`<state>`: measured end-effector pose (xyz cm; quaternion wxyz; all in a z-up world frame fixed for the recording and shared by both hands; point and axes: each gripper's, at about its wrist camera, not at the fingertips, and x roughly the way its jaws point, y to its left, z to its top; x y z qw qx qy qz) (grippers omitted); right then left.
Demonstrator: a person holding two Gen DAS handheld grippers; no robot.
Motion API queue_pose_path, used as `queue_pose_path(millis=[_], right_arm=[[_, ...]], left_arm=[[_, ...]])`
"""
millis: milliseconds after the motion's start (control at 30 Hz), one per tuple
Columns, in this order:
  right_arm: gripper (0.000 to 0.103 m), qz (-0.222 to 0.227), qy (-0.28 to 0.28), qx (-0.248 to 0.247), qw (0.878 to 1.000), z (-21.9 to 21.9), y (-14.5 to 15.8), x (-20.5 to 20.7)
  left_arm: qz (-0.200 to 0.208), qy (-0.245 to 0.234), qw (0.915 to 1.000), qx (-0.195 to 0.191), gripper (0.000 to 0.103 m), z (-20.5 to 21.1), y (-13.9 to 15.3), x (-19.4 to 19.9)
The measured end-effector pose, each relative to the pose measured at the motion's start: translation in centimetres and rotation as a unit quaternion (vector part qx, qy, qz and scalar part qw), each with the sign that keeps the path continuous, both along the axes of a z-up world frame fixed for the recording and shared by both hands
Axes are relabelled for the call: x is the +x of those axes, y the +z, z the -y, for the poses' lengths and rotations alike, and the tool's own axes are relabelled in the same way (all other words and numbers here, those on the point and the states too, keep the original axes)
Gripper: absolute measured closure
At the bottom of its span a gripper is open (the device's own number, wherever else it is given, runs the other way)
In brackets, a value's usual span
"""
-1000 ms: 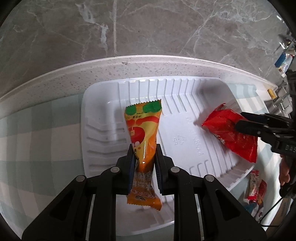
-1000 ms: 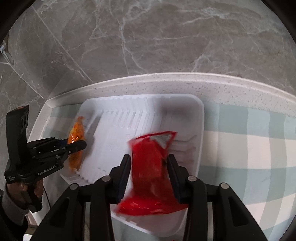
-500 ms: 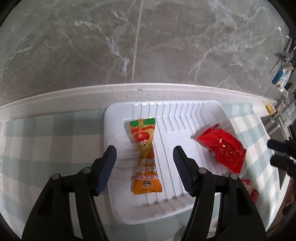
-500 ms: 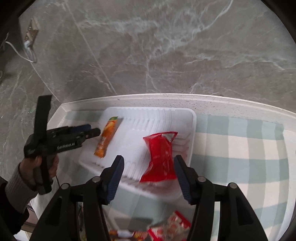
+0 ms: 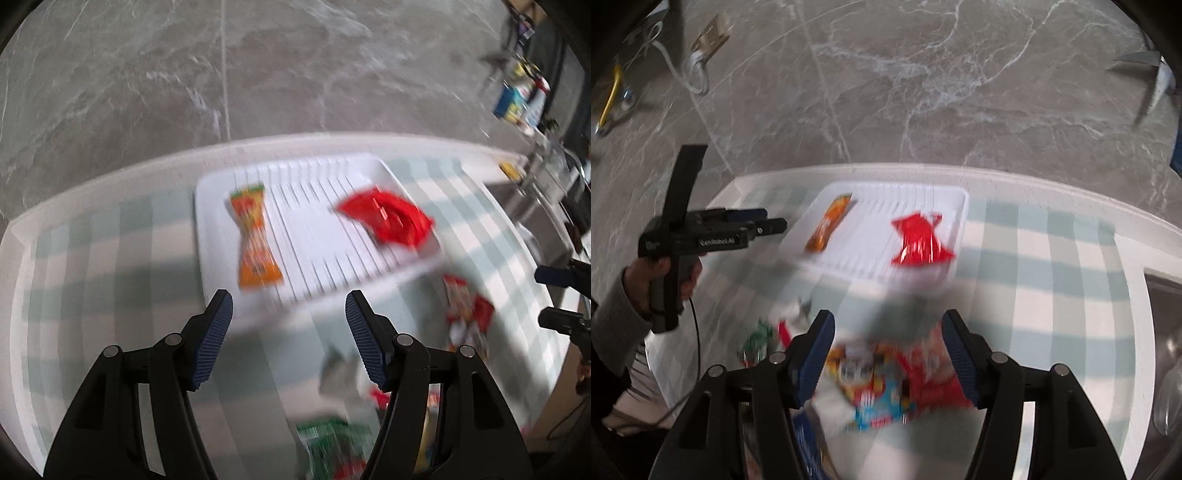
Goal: Organize snacks
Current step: 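Move both tools back over the snack pile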
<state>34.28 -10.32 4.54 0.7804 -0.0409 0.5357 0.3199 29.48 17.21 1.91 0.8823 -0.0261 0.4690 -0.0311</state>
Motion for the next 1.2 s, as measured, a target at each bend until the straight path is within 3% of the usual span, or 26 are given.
queue_pose_path(millis=[300, 533, 833, 1200], right_arm=[[0.039, -0.048, 0.047, -0.034, 0.997, 1.7, -2.7, -8.5], [0.039, -0.045, 0.118, -0.080, 0.989, -0.4, -5.0, -12.6], [0.040, -0.019, 0.182, -0.127, 0.975, -2.8, -6.2, -14.4], [0.050, -0.020, 0.196, -0.148, 0.969, -3.9, -7.3, -14.1]], left_arm=[[-0.074, -0.015, 0.9971, 0.002, 0.041, 3.8, -5.0, -7.7], [-0.094, -0.009, 0.9954, 0.018, 0.041, 4.9, -6.9, -9.5], [-0.106, 0.000, 0.9941, 0.025, 0.041, 5.1, -7.9, -9.2], [-0.116, -0.010, 0.9926, 0.034, 0.041, 5.7, -9.1, -9.1]])
